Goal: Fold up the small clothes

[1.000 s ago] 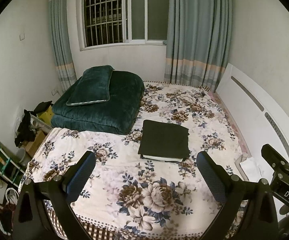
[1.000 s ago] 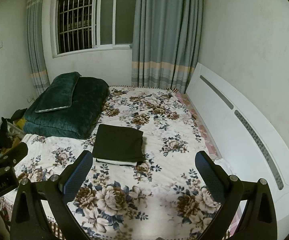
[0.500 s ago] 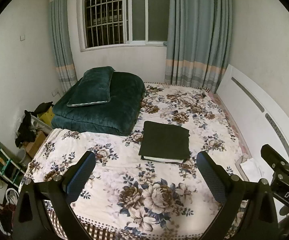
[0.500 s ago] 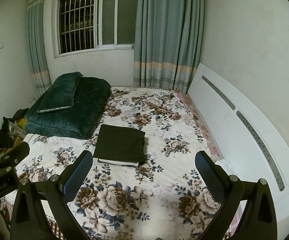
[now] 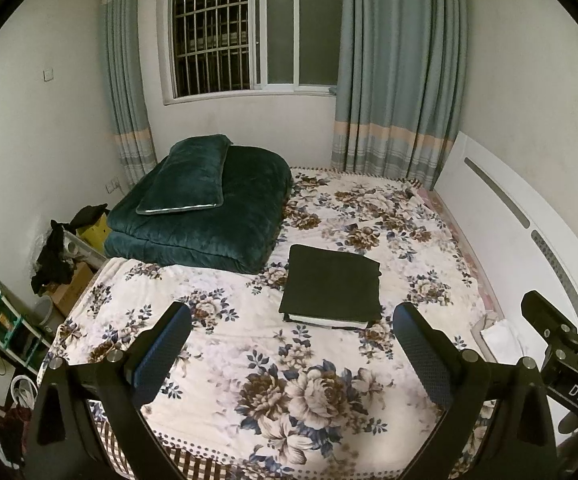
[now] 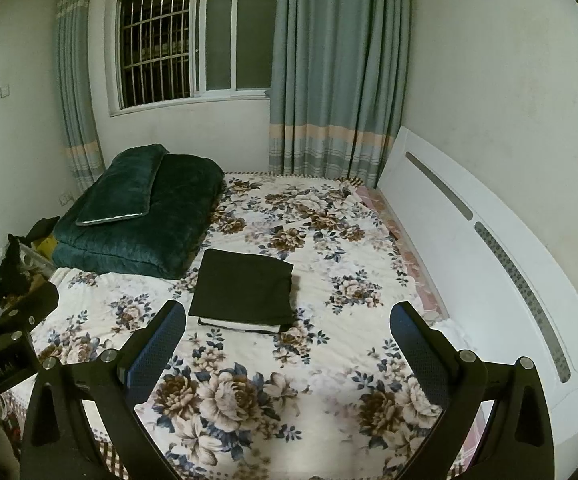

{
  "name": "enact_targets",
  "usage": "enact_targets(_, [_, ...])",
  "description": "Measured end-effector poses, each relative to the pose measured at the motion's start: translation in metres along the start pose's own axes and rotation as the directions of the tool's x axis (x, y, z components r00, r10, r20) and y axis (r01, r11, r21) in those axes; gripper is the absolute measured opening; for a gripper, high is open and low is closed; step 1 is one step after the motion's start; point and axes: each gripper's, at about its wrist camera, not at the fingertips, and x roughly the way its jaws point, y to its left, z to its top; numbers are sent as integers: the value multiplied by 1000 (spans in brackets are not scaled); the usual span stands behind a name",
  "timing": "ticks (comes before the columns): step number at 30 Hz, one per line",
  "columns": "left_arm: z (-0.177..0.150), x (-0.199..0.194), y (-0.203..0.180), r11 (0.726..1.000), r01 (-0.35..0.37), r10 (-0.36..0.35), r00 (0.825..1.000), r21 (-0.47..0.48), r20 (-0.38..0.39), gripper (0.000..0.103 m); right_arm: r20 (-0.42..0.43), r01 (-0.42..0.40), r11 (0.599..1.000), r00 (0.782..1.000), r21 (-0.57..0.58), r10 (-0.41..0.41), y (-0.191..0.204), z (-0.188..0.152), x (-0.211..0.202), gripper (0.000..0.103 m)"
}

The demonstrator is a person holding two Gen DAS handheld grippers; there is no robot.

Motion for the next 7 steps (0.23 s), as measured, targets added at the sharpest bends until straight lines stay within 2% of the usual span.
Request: enact_targets(7, [6,0,0,1000,-3,3,1000,0,6,103,0,2,1000,1000,-1,-2,-3,0,1,103])
